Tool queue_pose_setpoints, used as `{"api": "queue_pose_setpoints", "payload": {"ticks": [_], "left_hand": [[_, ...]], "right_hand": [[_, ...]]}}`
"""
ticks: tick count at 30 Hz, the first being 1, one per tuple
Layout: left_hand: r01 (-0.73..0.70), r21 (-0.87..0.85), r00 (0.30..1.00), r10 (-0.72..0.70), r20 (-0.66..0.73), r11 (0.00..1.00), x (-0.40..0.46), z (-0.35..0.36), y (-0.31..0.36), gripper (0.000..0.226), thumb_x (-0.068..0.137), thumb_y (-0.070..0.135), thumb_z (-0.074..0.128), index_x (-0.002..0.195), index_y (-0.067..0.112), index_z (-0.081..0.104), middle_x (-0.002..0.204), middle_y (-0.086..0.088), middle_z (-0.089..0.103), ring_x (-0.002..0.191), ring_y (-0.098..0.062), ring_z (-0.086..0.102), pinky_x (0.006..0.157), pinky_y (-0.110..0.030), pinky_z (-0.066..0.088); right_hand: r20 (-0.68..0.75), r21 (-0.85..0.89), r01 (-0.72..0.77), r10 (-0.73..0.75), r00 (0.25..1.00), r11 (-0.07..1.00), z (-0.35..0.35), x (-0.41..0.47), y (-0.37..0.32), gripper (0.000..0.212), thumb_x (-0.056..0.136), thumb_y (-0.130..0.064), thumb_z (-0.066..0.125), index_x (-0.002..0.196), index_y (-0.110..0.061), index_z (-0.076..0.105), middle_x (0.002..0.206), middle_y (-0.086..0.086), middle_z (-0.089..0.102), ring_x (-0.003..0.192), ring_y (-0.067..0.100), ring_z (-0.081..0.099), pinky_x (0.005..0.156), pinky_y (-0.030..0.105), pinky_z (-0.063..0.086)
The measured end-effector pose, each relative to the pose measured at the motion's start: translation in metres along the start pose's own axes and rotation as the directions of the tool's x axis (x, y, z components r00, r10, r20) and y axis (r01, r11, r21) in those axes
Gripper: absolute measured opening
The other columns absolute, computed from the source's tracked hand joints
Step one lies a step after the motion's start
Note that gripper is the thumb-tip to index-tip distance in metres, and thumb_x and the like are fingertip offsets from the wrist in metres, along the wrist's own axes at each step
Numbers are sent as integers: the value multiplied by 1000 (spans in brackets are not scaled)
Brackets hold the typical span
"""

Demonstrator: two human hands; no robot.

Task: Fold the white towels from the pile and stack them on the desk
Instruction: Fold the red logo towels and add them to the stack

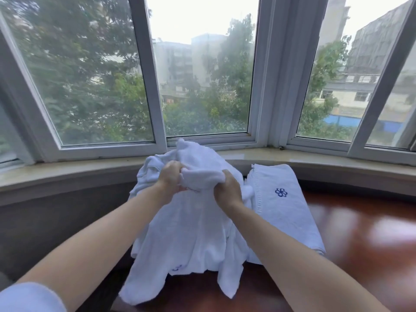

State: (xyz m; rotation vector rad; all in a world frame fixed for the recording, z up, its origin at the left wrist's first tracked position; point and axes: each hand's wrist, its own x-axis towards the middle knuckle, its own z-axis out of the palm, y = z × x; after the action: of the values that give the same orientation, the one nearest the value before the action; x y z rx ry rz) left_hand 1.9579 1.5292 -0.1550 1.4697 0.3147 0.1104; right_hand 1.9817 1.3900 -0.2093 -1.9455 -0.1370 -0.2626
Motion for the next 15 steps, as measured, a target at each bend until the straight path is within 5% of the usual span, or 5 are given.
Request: {"api": "queue_pose_setpoints", "payload": {"ticks": [3, 5, 8, 13, 15], "left_hand": [[-99, 313, 995, 104, -1, 945, 5, -14, -17, 51, 77, 3, 57, 124, 17, 45, 102, -11, 48, 71, -17, 49, 52, -23, 49], [-188, 620, 982, 141, 124, 762, 4, -16, -27, 74, 72, -2, 67, 137, 17, 38, 120, -16, 41, 88, -21, 49, 54, -20, 46], [-296, 657, 954, 176, 245, 693, -1, -1, -41, 98, 70, 8, 82, 149, 25, 27, 140, -3, 20, 128, -18, 32, 98, -30, 44], [-465, 602, 885, 366, 288, 650, -9, 29, -38, 44, 81, 14, 72, 124, 15, 59, 132, -7, 43, 126, -28, 37, 103, -33, 38], [-403, 355, 898, 290, 330, 843, -17, 35, -32, 24, 85, 0, 61, 105, 13, 64, 102, -5, 62, 105, -26, 54, 81, -26, 48]], "right_hand": [[-1, 98, -61, 61, 998, 993, -16, -6, -19, 23, 95, -3, 37, 85, -13, 55, 81, 5, 55, 76, 19, 47, 65, 32, 41], [-17, 133, -13, 15, 1000, 991, -30, -9, -34, 26, 93, -2, 37, 92, -11, 60, 82, 3, 58, 74, 17, 47, 65, 30, 39], [-108, 255, -8, 37, 993, 967, -52, -13, -53, 32, 89, -1, 37, 69, -18, 55, 58, -9, 50, 57, 9, 38, 51, 23, 33], [-202, 480, -72, 191, 961, 874, -72, -11, -68, 20, 90, -15, 49, 74, -19, 60, 73, 2, 60, 73, 21, 55, 65, 32, 42], [-209, 537, -98, 244, 947, 838, -78, -11, -62, 10, 91, -19, 55, 84, -20, 62, 76, 0, 62, 75, 20, 57, 62, 29, 45]]}}
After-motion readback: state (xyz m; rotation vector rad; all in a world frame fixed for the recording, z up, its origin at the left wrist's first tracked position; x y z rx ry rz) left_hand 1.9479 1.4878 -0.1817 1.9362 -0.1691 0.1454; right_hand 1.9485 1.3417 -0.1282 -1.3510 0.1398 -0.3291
